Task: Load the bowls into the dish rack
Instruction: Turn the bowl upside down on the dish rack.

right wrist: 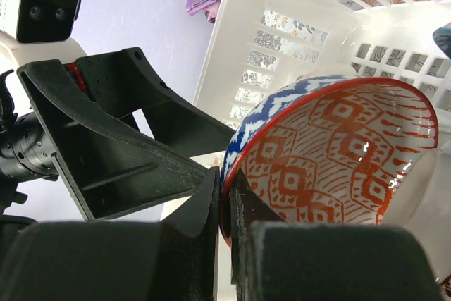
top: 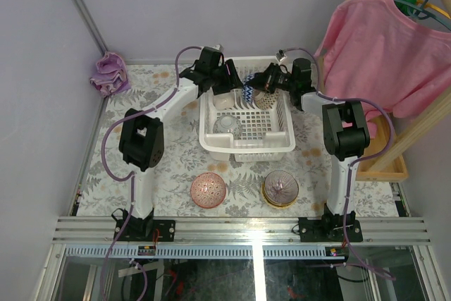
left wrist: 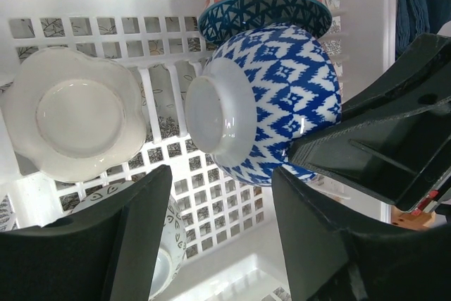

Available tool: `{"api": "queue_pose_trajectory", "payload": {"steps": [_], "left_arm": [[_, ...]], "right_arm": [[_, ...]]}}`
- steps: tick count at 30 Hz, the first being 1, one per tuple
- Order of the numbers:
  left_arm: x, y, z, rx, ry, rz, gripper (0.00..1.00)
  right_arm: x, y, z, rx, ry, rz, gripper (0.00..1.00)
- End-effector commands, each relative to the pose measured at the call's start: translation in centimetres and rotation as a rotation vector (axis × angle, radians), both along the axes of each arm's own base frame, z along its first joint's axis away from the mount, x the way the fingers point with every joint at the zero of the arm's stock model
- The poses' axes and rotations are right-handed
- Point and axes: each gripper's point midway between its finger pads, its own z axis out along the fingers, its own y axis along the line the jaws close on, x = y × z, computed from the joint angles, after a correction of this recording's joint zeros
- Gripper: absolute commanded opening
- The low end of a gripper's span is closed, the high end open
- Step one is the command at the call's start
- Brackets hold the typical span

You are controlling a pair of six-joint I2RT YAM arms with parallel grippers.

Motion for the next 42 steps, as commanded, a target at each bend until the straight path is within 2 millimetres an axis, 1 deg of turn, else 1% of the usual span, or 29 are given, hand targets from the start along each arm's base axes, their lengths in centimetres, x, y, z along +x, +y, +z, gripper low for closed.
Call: {"api": "queue_pose_trajectory", "payload": {"steps": [1,4,11,16,18,19,24,27,34,42], "left_arm": [[1.6,-0.1,1.3,-0.023,-0.061,0.019,0.58],[1.7,-0.1,1.3,-0.023,-0.061,0.021,0.58],[2.1,-0.1,0.8,-0.011,-0.050,0.028,0.58],[2.2,-0.2,0.7,-0.017,-0.047,0.028,0.58],[2.3,-0.2,0.6,-0.017,-0.047,0.029,0.58],[2.3,-0.3,0.7,-0.017,-0.048,0.028,0.58],[2.2,-0.2,0.6,-0.014,-0.047,0.030,0.58],[2.3,-0.1,0.6,-0.012,-0.047,0.034,0.58],[2.5,0.5,0.6,-0.008,-0.047,0.050,0.58],[3.1,-0.1,1.3,-0.037,-0.064,0.047,0.57]], "right_arm": [[-0.3,0.4,-0.1,0.007,-0.026,0.027,0.00],[-0.2,0.5,-0.5,0.001,-0.009,0.027,0.01],[-0.4,-0.5,-2.5,-0.127,0.032,-0.024,0.10],[-0.4,-1.3,-3.6,-0.203,0.055,-0.056,0.10],[-0.3,-1.2,-3.4,-0.193,0.046,-0.045,0.02],[-0.2,-1.0,-3.1,-0.177,0.040,-0.038,0.00],[0.1,0.2,-1.0,-0.064,0.011,0.015,0.00],[0.2,0.7,-0.4,-0.049,0.003,0.029,0.00],[-0.3,1.6,-0.3,-0.043,0.001,0.052,0.00],[-0.9,1.8,0.2,0.007,-0.007,0.075,0.00]]}}
